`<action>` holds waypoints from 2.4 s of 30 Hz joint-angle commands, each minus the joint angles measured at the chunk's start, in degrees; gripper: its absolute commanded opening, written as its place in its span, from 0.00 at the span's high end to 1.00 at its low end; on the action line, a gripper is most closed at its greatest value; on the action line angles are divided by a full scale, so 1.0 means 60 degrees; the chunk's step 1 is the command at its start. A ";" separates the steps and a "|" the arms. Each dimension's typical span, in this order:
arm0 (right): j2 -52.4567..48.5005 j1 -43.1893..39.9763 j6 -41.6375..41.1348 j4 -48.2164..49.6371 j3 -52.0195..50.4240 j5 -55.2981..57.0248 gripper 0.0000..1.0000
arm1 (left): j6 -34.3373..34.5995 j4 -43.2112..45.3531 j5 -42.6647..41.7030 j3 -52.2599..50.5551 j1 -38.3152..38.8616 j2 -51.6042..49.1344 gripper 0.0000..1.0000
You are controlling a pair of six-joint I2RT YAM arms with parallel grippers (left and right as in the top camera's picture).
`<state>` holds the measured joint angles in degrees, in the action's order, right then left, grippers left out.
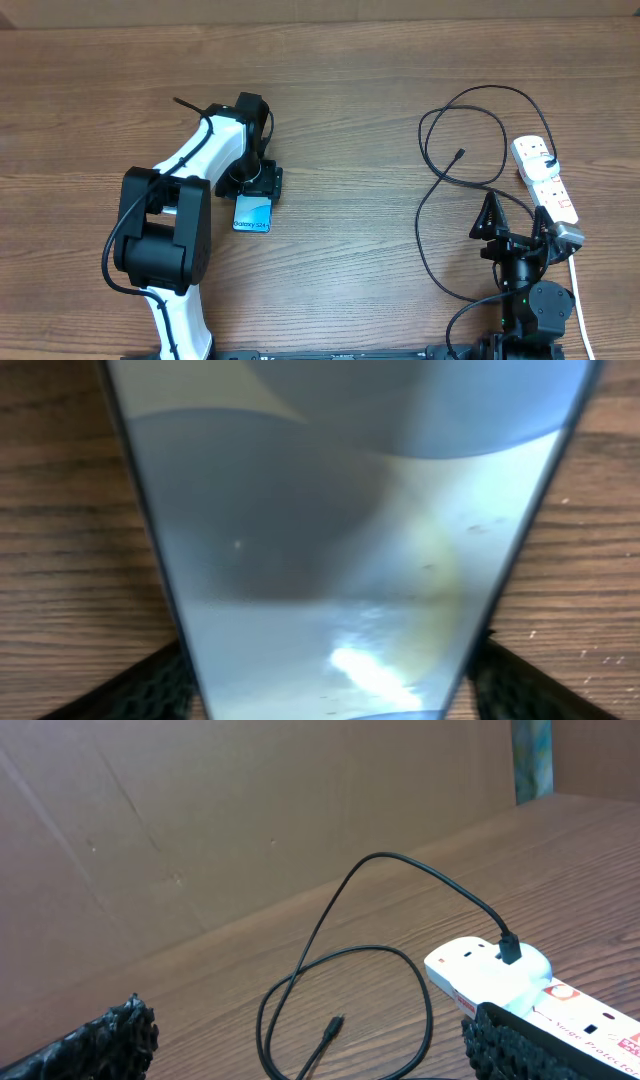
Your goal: Plug charger to phone and switch on socket
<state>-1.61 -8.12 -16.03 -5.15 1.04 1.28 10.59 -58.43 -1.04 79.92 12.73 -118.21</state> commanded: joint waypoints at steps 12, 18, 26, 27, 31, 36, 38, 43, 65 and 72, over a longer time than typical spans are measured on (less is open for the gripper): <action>0.0022 0.0022 0.0076 0.0069 -0.0091 -0.0058 0.00 | 0.0645 0.0026 -0.0168 -0.0291 -0.0084 -0.0718 0.38; 0.0022 0.0022 0.0076 0.0069 -0.0091 -0.0058 0.00 | 0.1421 0.0197 -0.1432 -0.0226 -0.0080 -0.0718 0.42; 0.0022 0.0022 0.0076 0.0069 -0.0095 -0.0058 0.00 | 0.3038 0.0798 -0.2466 -0.0219 -0.0047 -0.0718 0.43; 0.0022 0.0022 0.0076 0.0069 -0.0091 -0.0058 0.00 | 0.3198 0.0838 -0.2532 -0.0222 -0.0047 -0.0718 0.44; 0.0022 0.0022 0.0076 0.0069 -0.0091 -0.0058 0.00 | 0.3315 0.0863 -0.2667 -0.0222 -0.0047 -0.0718 0.44; 0.0022 0.0022 0.0076 0.0069 -0.0095 -0.0058 0.00 | 0.3304 0.0754 -0.3020 -0.0171 -0.0066 -0.0714 0.49; 0.0022 0.0022 0.0076 0.0069 -0.0095 -0.0058 0.00 | 0.3308 0.0568 -0.3016 -0.0044 -0.0066 -0.0714 0.48; 0.0022 0.0022 0.0076 0.0069 -0.0095 -0.0058 0.00 | 0.3144 -0.0364 -0.3013 0.0641 -0.0066 -0.0714 0.47; 0.0022 0.0022 0.0076 0.0069 -0.0095 -0.0058 0.00 | 0.2262 -0.2856 -0.3016 0.2834 -0.0066 -0.0714 0.48; 0.0022 0.0022 0.0076 0.0069 -0.0095 -0.0058 0.00 | 0.2146 -0.3279 -0.3198 0.2834 -0.0066 -0.0710 0.48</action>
<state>-1.61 -8.12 -16.03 -5.10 1.04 1.26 25.21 -77.34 -17.72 95.77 12.01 -122.76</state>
